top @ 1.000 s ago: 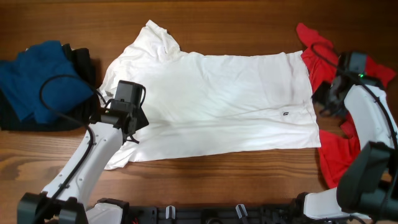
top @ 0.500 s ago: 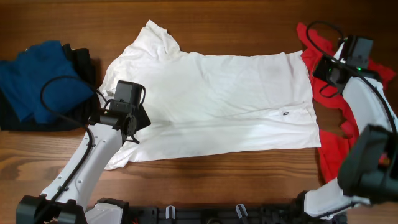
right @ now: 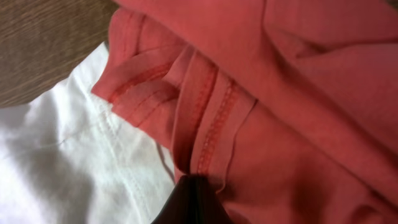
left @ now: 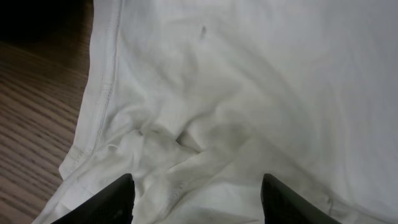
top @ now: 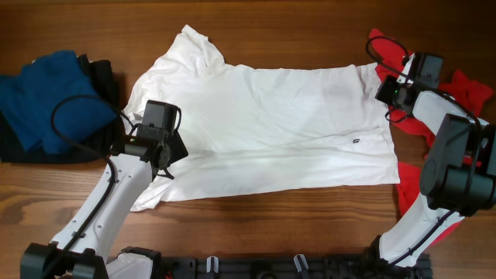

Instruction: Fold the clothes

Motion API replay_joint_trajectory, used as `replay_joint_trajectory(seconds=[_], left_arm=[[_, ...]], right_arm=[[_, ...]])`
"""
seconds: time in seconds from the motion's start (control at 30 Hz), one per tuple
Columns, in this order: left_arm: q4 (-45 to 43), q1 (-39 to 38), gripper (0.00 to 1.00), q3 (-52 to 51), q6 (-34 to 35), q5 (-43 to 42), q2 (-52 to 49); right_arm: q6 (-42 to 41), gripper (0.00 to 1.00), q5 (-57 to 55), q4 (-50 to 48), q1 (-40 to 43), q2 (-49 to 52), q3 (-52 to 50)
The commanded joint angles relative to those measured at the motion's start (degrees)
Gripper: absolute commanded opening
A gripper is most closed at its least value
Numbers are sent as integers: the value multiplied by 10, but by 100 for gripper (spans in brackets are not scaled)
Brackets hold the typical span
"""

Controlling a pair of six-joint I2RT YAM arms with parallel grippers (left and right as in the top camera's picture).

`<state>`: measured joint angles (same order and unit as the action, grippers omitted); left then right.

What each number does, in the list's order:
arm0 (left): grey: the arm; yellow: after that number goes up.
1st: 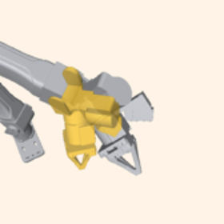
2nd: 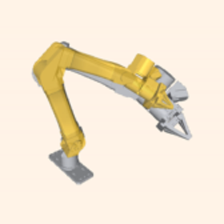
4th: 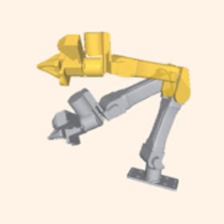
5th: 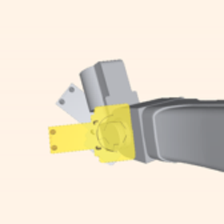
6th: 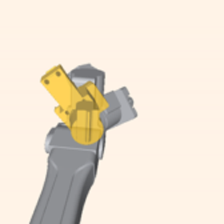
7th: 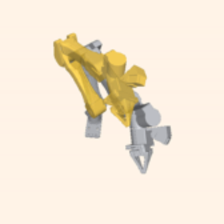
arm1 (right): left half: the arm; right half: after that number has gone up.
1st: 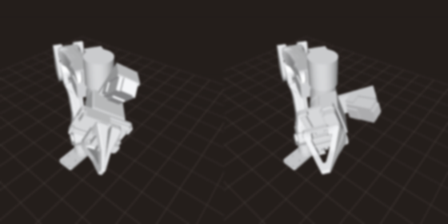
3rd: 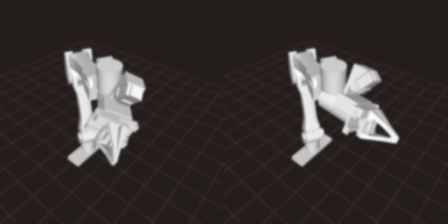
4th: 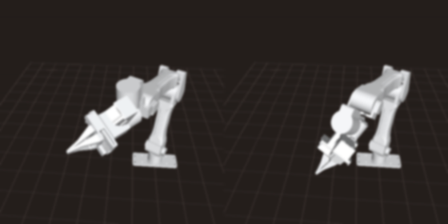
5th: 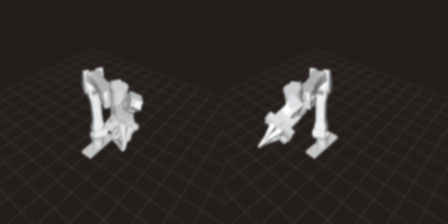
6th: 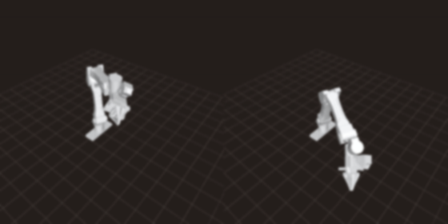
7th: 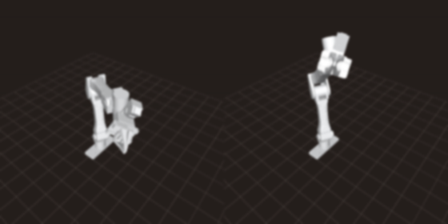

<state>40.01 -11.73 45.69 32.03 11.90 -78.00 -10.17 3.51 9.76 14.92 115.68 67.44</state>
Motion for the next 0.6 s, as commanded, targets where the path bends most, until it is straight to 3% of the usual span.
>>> replay_joint_trajectory(seconds=[0.0,0.17,0.37,0.57], left_arm=[[7,2,64,-4,-3,-10,4],[12,2,64,-4,-3,-10,4],[11,2,64,-4,-3,-10,4],[8,2,64,-4,-3,-10,4]], right_arm=[[-26,4,-114,9,11,38,2],[-83,6,-205,53,52,37,20],[-141,8,-198,147,126,37,86],[-140,22,-130,177,165,37,114]])
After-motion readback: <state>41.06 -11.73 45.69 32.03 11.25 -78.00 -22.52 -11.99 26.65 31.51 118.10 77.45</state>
